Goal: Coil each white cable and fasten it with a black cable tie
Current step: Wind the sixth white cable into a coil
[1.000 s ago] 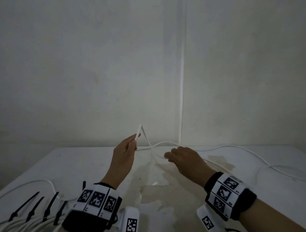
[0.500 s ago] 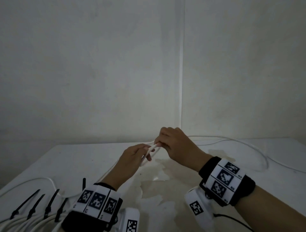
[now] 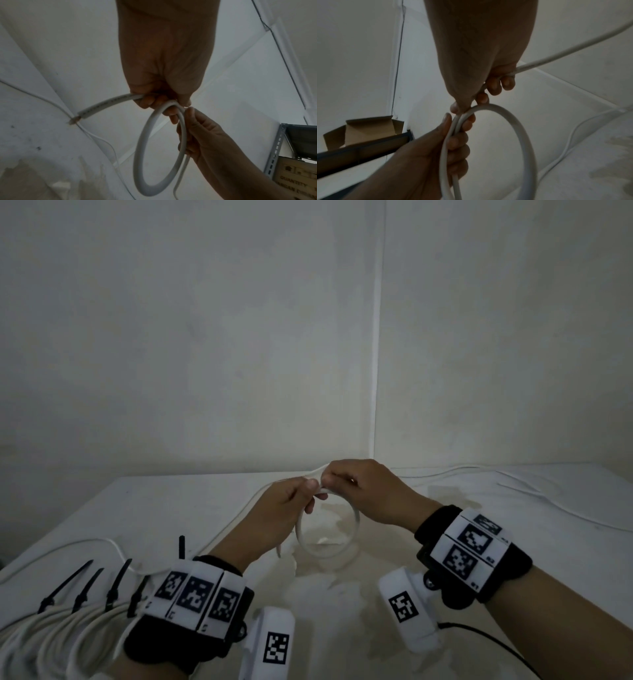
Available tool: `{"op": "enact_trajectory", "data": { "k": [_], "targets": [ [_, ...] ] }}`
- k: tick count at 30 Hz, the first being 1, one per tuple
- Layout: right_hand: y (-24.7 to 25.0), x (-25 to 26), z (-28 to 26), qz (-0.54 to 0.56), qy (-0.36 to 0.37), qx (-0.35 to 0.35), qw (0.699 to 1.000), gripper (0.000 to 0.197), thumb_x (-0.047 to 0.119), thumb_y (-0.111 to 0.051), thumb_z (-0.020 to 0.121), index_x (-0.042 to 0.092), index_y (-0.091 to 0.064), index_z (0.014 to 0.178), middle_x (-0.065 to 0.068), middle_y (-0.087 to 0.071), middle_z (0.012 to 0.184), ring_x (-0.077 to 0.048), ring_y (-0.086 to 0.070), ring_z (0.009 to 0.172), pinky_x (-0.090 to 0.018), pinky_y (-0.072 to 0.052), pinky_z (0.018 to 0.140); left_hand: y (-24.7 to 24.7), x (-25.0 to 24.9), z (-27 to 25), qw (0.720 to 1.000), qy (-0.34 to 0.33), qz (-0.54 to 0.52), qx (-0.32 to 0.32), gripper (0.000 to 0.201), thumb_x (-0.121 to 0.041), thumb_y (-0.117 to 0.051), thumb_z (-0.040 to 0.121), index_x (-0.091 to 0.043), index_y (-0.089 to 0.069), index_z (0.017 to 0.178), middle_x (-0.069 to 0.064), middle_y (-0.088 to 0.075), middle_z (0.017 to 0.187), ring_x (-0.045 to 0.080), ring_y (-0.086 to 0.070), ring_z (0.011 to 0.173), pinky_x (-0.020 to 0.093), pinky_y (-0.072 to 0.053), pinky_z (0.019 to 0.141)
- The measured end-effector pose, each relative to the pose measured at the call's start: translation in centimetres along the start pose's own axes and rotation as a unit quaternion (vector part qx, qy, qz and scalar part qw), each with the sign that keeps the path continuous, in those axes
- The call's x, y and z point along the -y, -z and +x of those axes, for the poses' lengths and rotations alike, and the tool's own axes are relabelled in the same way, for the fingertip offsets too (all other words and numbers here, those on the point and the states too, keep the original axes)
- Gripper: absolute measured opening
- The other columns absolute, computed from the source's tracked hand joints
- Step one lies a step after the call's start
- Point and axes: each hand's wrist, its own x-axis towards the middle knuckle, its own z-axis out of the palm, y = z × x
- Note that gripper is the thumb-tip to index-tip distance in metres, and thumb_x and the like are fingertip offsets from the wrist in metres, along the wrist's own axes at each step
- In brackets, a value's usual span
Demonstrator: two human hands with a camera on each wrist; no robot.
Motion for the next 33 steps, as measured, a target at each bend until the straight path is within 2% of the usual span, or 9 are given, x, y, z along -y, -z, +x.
{"op": "enact_trajectory", "data": {
  "k": [3,6,8,10,14,16,22,26,33],
  "targets": [
    [0.3,0.2,-0.3,0.011,-0.028,-0.02,0.999,0.028,0.03,-0.048,0.093,0.036,-0.052,0.067,0.007,-0.059,0.074,-0.013,-0.053,0.071,-0.032,-0.042,0.07,0.2,-0.1,-0.6,1.0,-0.004,0.01,-0.002,0.033,-0.026,-0.041,0.097,-0.023,-0.06,0.071,0.0,-0.058,0.073,-0.007,-0.044,0.05,0.007,-0.033,0.053],
    [0.7,0.4,-0.7,0.048,-0.05,-0.03,0.997,0.025,0.025,-0.048,0.094,0.024,-0.06,0.072,0.007,-0.063,0.076,-0.012,-0.056,0.073,-0.031,-0.043,0.072,0.3,-0.1,-1.0,1.0,0.002,0.023,0.005,0.031,-0.023,-0.045,0.096,-0.026,-0.055,0.067,0.005,-0.061,0.085,-0.004,-0.045,0.058,0.005,-0.034,0.055],
    [0.6,0.9,-1.0,0.071,-0.05,-0.009,0.996,0.026,0.024,-0.045,0.096,0.022,-0.06,0.075,0.006,-0.066,0.074,-0.017,-0.058,0.074,-0.032,-0.044,0.072,0.4,-0.3,-1.1,0.999,-0.004,0.041,-0.002,0.032,-0.021,-0.044,0.096,-0.027,-0.054,0.066,-0.001,-0.058,0.077,-0.003,-0.046,0.06,0.005,-0.034,0.055],
    [0.4,1.5,-1.3,0.105,-0.048,0.01,0.993,0.026,0.028,-0.044,0.096,0.028,-0.06,0.076,0.005,-0.067,0.071,-0.021,-0.059,0.077,-0.032,-0.044,0.071,0.6,-0.4,-1.3,0.999,-0.003,0.04,-0.017,0.03,-0.02,-0.044,0.096,-0.025,-0.055,0.069,-0.006,-0.053,0.069,-0.003,-0.044,0.055,0.006,-0.033,0.051],
    [0.2,1.9,-1.9,0.109,-0.044,-0.004,0.993,0.028,0.023,-0.047,0.094,0.026,-0.061,0.07,0.006,-0.063,0.062,-0.002,-0.045,0.052,-0.02,-0.036,0.056,0.4,-0.5,-1.8,0.998,-0.006,0.057,-0.017,0.024,-0.021,-0.045,0.096,-0.017,-0.059,0.077,-0.007,-0.053,0.07,-0.007,-0.045,0.05,0.008,-0.034,0.05],
    [0.3,2.0,-2.1,0.116,-0.053,-0.018,0.992,0.03,0.02,-0.049,0.094,0.025,-0.061,0.066,0.008,-0.061,0.059,-0.001,-0.041,0.044,-0.014,-0.033,0.05,0.5,-0.4,-2.0,0.997,-0.007,0.072,-0.026,0.022,-0.023,-0.048,0.094,-0.011,-0.064,0.085,-0.007,-0.056,0.071,-0.008,-0.046,0.05,0.008,-0.035,0.05],
    [0.1,2.6,-2.5,0.174,-0.082,-0.017,0.981,0.027,0.018,-0.048,0.093,0.021,-0.061,0.069,0.006,-0.067,0.066,-0.007,-0.042,0.049,-0.024,-0.039,0.054,0.9,-0.9,-2.6,0.993,-0.029,0.081,-0.086,0.017,-0.023,-0.059,0.089,-0.011,-0.07,0.087,-0.01,-0.056,0.065,-0.005,-0.047,0.055,0.009,-0.036,0.056],
    [0.3,2.8,-2.6,0.167,-0.078,-0.036,0.982,0.029,0.018,-0.049,0.093,0.021,-0.062,0.066,0.009,-0.063,0.062,-0.006,-0.039,0.048,-0.022,-0.036,0.053,0.8,-1.2,-2.7,0.991,-0.028,0.071,-0.106,0.013,-0.024,-0.061,0.087,-0.016,-0.071,0.084,-0.006,-0.062,0.069,-0.001,-0.047,0.058,0.01,-0.036,0.056],
    [0.3,3.1,-3.0,0.191,-0.087,-0.046,0.977,0.024,0.016,-0.05,0.092,0.019,-0.061,0.072,0.009,-0.067,0.061,-0.002,-0.045,0.043,-0.018,-0.041,0.05,0.7,-1.8,-3.2,0.989,-0.028,0.072,-0.129,0.016,-0.025,-0.064,0.085,-0.012,-0.073,0.083,-0.011,-0.06,0.064,-0.004,-0.048,0.054,0.009,-0.035,0.053]
  ]
}}
